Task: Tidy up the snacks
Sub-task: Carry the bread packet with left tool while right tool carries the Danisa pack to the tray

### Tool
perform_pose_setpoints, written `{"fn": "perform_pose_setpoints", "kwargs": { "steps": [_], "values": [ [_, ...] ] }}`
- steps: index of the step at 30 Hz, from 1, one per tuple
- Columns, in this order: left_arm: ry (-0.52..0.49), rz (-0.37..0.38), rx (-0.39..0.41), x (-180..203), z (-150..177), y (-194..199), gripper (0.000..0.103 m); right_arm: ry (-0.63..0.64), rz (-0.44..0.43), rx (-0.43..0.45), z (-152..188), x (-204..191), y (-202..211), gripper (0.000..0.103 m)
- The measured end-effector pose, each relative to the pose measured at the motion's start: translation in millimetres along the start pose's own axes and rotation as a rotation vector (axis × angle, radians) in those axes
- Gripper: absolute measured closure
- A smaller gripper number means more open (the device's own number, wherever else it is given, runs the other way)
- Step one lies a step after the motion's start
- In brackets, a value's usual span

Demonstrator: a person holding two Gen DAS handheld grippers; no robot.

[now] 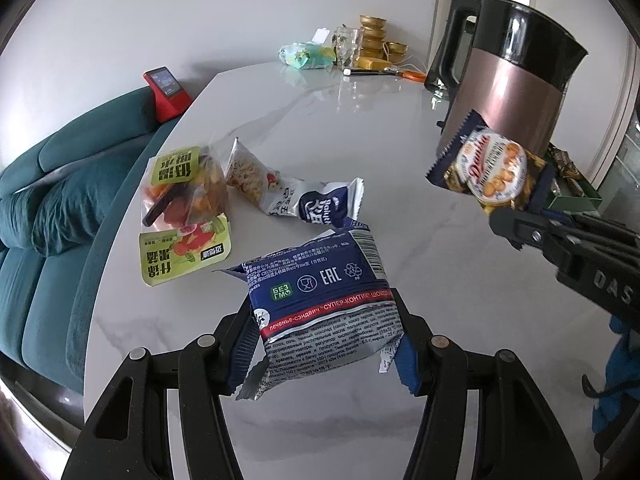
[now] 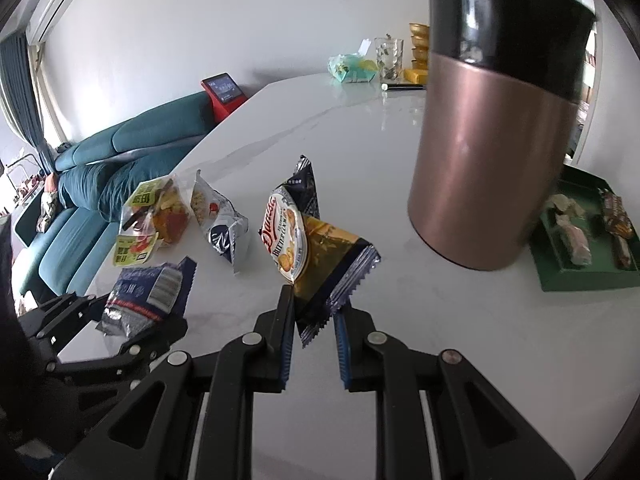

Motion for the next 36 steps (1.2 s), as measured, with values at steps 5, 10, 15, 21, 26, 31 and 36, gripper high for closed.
{"fn": "perform_pose_setpoints", "kwargs": {
  "steps": [5,10,15,21,26,31,36],
  "values": [
    [-0.007,-0.014,0.019,7,-5,11,0.05,-0.004,-0.021,0.012,11,4,24,0.103],
    [-0.017,-0.062,0.022,20,-6,22,0.05,0.001,-0.07,0.012,26,18,47,0.103],
    [-0.017,-0.093,0.002,49,1,29,0.05,-0.006,-0.107,0.005,43,51,69,0.103],
    [-0.027,-0.091,-0.014,111,1,31,0.05,-0.02,-0.098,0.006,59,116,97,0.103],
    [-0.054,-0.055,-0.016,178,-6,29,0.05,-0.048,-0.057,0.023,63,188,125,0.103],
    [-0.108,-0.009,-0.009,247,-20,27,0.05,-0.082,0.012,0.05,61,259,152,0.103],
    [-0.172,0.012,0.034,302,-52,26,0.05,-0.111,0.063,0.096,44,317,173,0.103]
  ]
}}
Point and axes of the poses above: each gripper's, at about its wrist camera, not at the fingertips, and y roughly against the way its jaws point, x to its right, z to its underside, the point moved 8 cm from there along -y, roughly the way its jaws point, and after that the axes turned 4 degrees about -y, right-handed, at the moved point
